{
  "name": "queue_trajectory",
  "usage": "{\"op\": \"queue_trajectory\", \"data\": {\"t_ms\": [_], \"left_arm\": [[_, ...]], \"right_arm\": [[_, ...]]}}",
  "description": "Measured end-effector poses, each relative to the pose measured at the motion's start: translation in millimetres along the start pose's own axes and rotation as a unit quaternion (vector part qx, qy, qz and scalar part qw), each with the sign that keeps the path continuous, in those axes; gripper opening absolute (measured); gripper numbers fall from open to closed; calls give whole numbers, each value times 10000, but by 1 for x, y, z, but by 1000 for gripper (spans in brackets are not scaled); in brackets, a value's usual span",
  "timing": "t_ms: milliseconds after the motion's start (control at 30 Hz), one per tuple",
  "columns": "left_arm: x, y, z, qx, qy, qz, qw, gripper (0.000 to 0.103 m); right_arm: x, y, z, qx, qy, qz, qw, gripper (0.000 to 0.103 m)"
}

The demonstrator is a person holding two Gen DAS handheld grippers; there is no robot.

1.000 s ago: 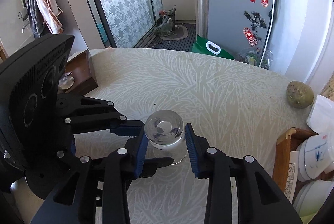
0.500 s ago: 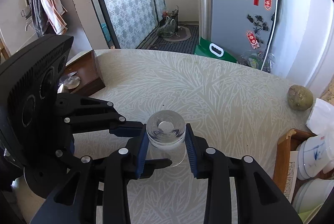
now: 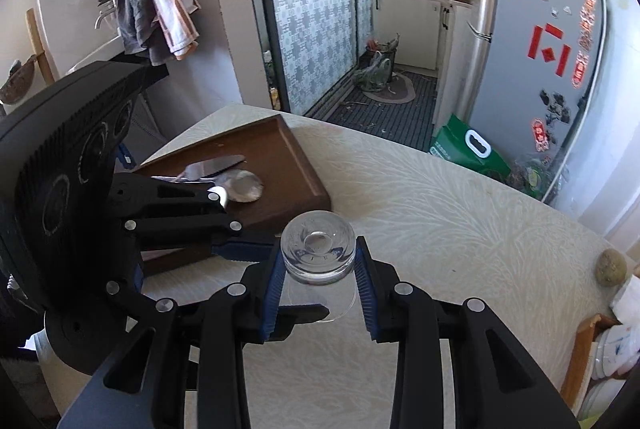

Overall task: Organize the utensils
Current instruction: 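Carry the glass cup over the wooden tray with the right gripper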

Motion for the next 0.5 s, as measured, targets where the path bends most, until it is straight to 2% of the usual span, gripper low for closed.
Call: {"op": "queue_trajectory", "data": {"t_ms": [333,500], "left_arm": [[-62,-58,-70,-487,552,-129,9972,38],[-80,-85,-94,-726,679,-178,9949,38]], "right_arm": [[57,32,-104,-529,616,-92,9967,34],[82,39,-141,-747,841,-238,9934,34]]}}
Point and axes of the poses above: each gripper's, at about its wrist camera, not at the fingertips, and x roughly the way its jaws point, z to its right, y to its top, the point moved 4 cm from there along x, roughly the way its jaws point, and after that the axes turned 8 degrees about x, right-handed, at the moved point
